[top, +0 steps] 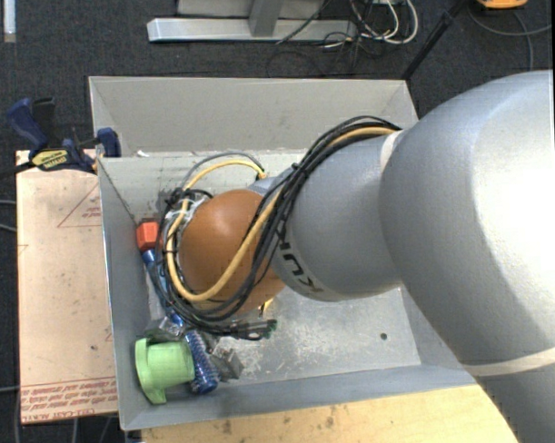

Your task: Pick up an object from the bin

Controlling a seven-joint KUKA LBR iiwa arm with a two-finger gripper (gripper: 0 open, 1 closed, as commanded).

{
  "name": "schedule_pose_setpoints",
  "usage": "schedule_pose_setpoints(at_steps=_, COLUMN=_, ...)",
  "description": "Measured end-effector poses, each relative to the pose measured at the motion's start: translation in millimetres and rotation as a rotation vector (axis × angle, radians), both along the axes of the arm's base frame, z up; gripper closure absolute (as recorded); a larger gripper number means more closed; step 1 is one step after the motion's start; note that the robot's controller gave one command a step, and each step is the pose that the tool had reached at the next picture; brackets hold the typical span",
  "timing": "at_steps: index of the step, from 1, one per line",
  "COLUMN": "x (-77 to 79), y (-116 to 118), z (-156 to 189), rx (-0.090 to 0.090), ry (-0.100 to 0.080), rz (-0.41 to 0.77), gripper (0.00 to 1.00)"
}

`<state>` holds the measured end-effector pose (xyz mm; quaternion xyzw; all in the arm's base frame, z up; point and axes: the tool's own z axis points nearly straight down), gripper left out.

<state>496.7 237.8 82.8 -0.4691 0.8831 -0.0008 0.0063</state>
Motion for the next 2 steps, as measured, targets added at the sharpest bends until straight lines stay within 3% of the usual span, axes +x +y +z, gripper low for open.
schedule_pose_setpoints(at_steps=1, x=-3.0, y=0.2, z=-2.0, rx=-0.002, ry=0.010, rz=0.001, gripper=1.00)
schedule_pose_setpoints(at_steps=2, x=20.6, y=-3.2, z=134.2, rx=0.000, ry=0.003, rz=-0.018, gripper=1.00)
